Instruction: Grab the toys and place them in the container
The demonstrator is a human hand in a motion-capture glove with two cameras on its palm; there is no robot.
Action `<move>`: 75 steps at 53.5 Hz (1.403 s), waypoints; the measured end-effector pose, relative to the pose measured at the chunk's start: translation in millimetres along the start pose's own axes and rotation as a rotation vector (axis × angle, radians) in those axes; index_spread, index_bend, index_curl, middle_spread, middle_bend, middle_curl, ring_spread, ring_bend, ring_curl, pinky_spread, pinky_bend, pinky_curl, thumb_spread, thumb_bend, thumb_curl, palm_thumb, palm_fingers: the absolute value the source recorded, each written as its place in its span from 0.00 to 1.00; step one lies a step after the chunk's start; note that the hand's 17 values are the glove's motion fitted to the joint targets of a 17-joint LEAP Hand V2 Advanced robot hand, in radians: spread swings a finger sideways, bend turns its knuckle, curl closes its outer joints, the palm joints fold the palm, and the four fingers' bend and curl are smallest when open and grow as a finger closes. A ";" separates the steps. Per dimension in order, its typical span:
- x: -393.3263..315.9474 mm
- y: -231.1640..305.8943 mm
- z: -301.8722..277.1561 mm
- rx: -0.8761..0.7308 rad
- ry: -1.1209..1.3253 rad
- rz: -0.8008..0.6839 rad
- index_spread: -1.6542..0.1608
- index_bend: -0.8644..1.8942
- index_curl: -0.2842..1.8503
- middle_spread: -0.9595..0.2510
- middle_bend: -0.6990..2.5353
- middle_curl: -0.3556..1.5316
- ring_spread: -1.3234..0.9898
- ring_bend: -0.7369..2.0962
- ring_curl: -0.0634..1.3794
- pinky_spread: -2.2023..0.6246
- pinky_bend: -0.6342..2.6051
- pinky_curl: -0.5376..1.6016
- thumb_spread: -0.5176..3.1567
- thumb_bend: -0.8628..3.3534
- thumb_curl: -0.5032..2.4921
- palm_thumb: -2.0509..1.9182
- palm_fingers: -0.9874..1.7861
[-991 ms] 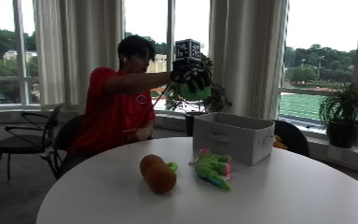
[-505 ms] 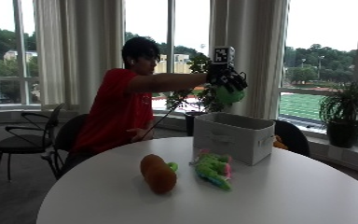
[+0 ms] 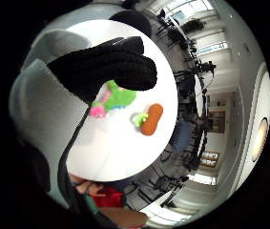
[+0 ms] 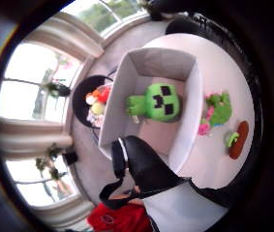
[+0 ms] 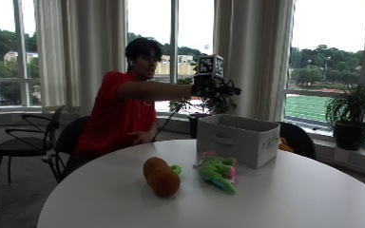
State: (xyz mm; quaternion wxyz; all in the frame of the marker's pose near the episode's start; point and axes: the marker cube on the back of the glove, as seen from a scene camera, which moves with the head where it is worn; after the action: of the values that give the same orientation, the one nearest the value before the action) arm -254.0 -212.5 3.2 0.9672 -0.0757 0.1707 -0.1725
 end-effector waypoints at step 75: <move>306.6 115.2 258.7 -0.523 -0.068 0.663 0.71 0.36 0.20 0.82 0.21 0.25 0.60 0.47 0.31 0.77 0.68 0.43 0.44 0.21 0.27 0.54 0.30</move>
State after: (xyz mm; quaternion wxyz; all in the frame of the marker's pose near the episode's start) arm 144.1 -193.0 127.0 0.9237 -0.2652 0.1915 0.1996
